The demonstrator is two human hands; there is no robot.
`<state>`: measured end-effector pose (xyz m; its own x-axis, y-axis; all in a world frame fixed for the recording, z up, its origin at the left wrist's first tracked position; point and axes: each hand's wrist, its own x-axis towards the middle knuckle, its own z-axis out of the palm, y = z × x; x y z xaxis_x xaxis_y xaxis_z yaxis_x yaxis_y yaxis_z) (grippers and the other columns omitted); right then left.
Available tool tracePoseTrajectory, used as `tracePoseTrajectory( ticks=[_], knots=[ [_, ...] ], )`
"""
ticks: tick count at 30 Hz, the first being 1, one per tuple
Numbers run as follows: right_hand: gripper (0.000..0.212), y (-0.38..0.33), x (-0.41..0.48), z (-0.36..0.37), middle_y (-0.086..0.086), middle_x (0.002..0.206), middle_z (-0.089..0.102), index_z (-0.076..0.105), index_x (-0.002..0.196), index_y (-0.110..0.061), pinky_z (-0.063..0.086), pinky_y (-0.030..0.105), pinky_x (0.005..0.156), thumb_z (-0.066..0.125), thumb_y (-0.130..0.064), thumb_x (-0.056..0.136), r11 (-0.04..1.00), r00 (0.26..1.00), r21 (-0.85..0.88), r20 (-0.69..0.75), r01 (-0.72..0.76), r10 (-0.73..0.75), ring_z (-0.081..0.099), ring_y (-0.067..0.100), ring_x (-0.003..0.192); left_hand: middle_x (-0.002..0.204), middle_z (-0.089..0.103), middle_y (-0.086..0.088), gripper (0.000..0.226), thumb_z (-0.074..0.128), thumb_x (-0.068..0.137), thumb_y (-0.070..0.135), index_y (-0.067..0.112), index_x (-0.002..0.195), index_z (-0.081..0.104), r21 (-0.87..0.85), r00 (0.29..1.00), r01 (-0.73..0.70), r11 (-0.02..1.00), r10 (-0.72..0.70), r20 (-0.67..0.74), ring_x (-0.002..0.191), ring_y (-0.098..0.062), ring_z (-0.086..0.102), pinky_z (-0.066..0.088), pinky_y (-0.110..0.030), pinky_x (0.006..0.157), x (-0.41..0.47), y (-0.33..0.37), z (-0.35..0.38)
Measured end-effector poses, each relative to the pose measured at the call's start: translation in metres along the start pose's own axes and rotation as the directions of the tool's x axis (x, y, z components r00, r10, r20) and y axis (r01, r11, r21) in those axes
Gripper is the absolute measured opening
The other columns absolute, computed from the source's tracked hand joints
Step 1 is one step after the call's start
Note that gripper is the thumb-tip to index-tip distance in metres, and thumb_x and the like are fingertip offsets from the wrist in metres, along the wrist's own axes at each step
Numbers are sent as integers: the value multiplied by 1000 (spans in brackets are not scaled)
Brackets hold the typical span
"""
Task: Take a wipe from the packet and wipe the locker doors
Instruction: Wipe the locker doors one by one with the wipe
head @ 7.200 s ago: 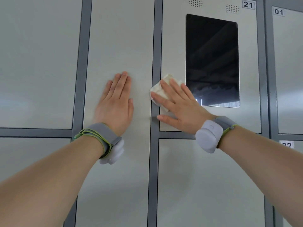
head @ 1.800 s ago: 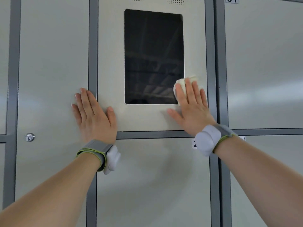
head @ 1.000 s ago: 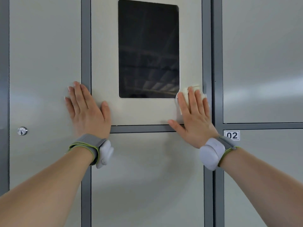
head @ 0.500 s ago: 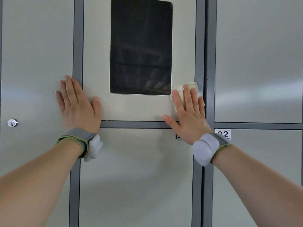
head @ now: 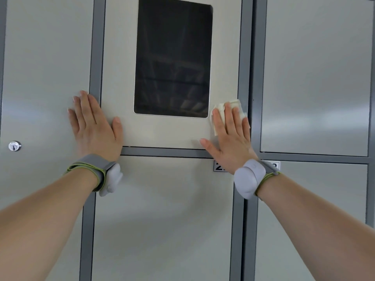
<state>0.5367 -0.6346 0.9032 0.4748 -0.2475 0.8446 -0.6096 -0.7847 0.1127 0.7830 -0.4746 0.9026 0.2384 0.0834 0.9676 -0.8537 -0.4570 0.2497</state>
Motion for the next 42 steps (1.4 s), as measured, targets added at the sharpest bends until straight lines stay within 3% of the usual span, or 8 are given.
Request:
tracePoseTrajectory(
  ticks=[6, 12, 20, 24, 27, 34, 39, 42],
  knots=[
    [91, 0, -25, 9, 4, 156, -22, -20, 142, -27, -20, 38, 112, -16, -81, 69, 998, 996, -35, 71, 55, -52, -24, 23, 142, 154, 10, -27, 73, 22, 91, 37, -12, 145, 11, 2, 1000, -12, 1000, 12, 3, 143, -41, 7, 1, -48, 117, -2, 0, 0],
    [75, -4, 1, -9, 5, 156, -23, -13, 149, -24, -15, 38, 114, 22, -61, 93, 993, 991, -19, 66, -119, 120, -23, 23, 142, 152, 13, -29, 73, 24, 92, 37, -13, 144, 14, -18, 999, -41, 999, 41, 2, 142, -44, 10, 3, -48, 117, -2, -2, -1],
    [90, -33, -49, 14, 5, 153, -30, -24, 143, -26, -20, 39, 112, -5, -74, 70, 997, 982, 2, 172, -83, 81, -31, 24, 139, 154, 13, -26, 75, 27, 92, 43, -8, 146, 15, -23, 993, -108, 994, 109, 44, 143, -40, 10, 4, -43, 117, -2, -14, -9],
    [87, -24, -40, 3, 3, 155, -26, -14, 149, -26, -16, 36, 114, 9, -75, 80, 996, 984, -36, 157, -76, 80, -25, 22, 142, 154, 12, -25, 73, 26, 92, 40, -7, 146, 17, -19, 975, -201, 979, 202, 89, 143, -39, 10, 4, -41, 117, -3, -26, -15],
    [75, -22, -23, -4, 5, 156, -21, -8, 150, -23, -11, 38, 115, 28, -58, 94, 985, 979, 10, 110, -173, 171, -21, 24, 143, 154, 13, -25, 70, 27, 93, 38, -7, 146, 18, -16, 958, -271, 962, 272, 91, 143, -39, 11, -1, -36, 117, -4, -36, -18],
    [90, -57, -42, 24, 5, 151, -34, -28, 141, -26, -21, 41, 111, -4, -75, 69, 992, 979, 18, 166, -124, 120, -34, 24, 137, 154, 12, -26, 69, 26, 92, 35, -7, 146, 16, -33, 941, -325, 945, 327, 89, 143, -40, 9, -11, -26, 115, -3, -45, -16],
    [83, -52, -43, 21, 0, 150, -33, -25, 140, -30, -21, 37, 111, -3, -73, 72, 999, 987, -7, 155, -46, 47, -35, 16, 134, 153, 13, -27, 67, 26, 93, 33, -7, 146, 16, -15, 938, -336, 942, 336, 82, 142, -41, 10, -9, -31, 116, -5, -45, -14],
    [82, -44, -21, 11, 5, 155, -24, -14, 148, -28, -15, 39, 114, 12, -70, 83, 978, 974, 41, 103, -206, 201, -25, 23, 142, 154, 12, -27, 67, 25, 93, 34, -7, 146, 16, -10, 936, -341, 940, 341, 87, 143, -40, 9, -4, -36, 117, -7, -44, -14]
  ],
)
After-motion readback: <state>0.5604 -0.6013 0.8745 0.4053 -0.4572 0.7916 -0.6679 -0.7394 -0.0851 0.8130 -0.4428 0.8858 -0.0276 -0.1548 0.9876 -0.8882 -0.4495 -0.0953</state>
